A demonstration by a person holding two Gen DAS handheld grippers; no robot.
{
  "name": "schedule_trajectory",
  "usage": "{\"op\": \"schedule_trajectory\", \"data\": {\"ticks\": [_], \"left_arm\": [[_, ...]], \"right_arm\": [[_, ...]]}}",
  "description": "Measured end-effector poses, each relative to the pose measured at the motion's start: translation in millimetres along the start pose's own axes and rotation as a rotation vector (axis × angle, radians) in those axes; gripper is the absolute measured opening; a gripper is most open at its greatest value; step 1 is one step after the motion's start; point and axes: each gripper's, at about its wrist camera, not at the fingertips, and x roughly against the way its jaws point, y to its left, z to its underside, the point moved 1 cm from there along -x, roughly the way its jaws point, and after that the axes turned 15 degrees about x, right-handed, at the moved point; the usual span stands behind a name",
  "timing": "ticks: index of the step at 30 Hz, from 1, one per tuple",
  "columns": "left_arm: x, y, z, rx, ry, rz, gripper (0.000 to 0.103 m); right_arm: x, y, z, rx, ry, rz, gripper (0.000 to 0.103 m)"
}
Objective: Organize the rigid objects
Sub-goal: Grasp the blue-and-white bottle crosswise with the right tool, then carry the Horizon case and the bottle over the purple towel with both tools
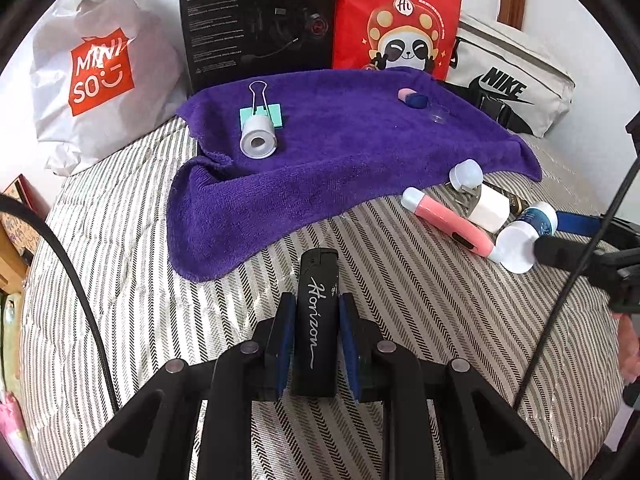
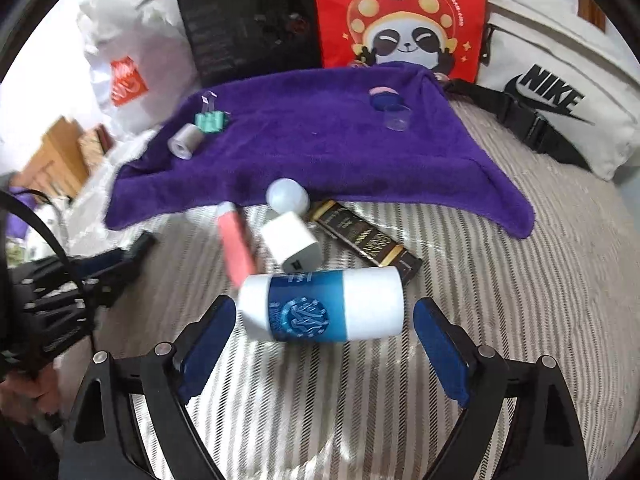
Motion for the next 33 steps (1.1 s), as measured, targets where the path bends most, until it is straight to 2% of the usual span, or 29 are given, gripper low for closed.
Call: {"op": "schedule_trajectory", "data": {"ticks": [2,5,8,14,19,24,33], "left_arm": [[0,-1,0,0.000,-0.006,-0.001,0.022],[2,0,2,0.005,-0.016,-0.003,0.022],[3,0,3,0.015,-0.024,-0.008,0.022],[2,0,2,0.025,-0.015,-0.013,0.023],[-2,0,-5,0.057,-0.011,-0.029,0.023],[-7,-1,-8,0.091,-0.041,-0.053,0.023],[-9,-2,-9,0.096,-0.059,-0.053,0.023]], "right_arm": [[-7,3,0,0.015,0.022,0.025,0.089],[-8,3,2,0.010,-0.013,0.008,0.076],[-4,-2,4,0.006,-0.021,-0.005,0.076],[15,-21,13,0.048,-0.033,0.036,0.076],[7,-38,25,0.023,-0.023,0.029,0.076],[5,-36,26,0.048,-0.057,0.039,0.076],[0,-33,26,0.065,-0.035,0.053,0.078]]}}
